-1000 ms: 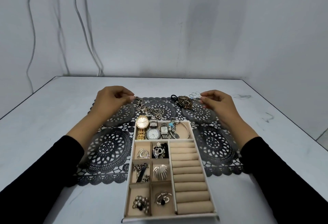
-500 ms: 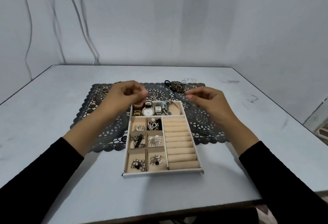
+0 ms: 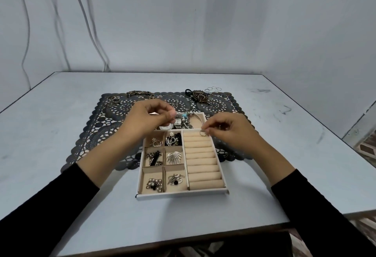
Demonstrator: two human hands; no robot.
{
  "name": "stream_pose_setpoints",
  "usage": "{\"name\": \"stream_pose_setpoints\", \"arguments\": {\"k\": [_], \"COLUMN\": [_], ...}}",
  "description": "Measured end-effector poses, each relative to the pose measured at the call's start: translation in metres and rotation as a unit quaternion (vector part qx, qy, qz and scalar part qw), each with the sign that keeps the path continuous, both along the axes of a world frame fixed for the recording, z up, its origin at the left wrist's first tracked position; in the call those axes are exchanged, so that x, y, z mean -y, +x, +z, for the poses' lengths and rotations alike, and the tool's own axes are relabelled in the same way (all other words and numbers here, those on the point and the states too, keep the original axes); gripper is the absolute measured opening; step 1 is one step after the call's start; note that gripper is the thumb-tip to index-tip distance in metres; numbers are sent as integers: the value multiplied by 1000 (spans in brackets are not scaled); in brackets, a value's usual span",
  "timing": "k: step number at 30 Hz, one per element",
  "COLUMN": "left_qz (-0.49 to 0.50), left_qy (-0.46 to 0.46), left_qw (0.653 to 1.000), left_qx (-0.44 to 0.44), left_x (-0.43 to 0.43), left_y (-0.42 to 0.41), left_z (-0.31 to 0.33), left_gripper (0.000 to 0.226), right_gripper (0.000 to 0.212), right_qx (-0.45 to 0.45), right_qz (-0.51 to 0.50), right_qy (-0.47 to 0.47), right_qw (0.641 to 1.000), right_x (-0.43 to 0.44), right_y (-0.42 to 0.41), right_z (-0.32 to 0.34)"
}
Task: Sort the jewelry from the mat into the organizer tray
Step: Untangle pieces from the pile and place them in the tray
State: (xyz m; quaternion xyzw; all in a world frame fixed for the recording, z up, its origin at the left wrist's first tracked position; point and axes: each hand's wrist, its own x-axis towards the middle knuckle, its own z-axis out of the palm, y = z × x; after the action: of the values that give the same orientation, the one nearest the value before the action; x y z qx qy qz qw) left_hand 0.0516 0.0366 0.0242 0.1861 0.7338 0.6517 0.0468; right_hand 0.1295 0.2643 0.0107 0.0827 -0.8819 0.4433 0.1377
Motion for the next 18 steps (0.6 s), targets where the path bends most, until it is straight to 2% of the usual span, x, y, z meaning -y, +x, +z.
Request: {"name": "stream_pose_setpoints", "arguments": {"k": [6, 14, 18], "left_qz": [-12, -23, -22], "left_qy": [14, 29, 25], "left_qw": [999, 998, 998], "left_qx": [29, 58, 57], "left_x": [1, 5, 6], "left_y": [2, 2, 1], "left_z": [1, 0, 0], "left_gripper": [7, 8, 10], "right_gripper": [8, 12, 10], "right_qx": [-23, 13, 20], "right_qz": [22, 37, 58], "right_qy": [128, 86, 110], "right_qw": [991, 996, 992], "right_x": [4, -3, 0], "right_y": [-2, -4, -4], "right_z": [6, 12, 14]}}
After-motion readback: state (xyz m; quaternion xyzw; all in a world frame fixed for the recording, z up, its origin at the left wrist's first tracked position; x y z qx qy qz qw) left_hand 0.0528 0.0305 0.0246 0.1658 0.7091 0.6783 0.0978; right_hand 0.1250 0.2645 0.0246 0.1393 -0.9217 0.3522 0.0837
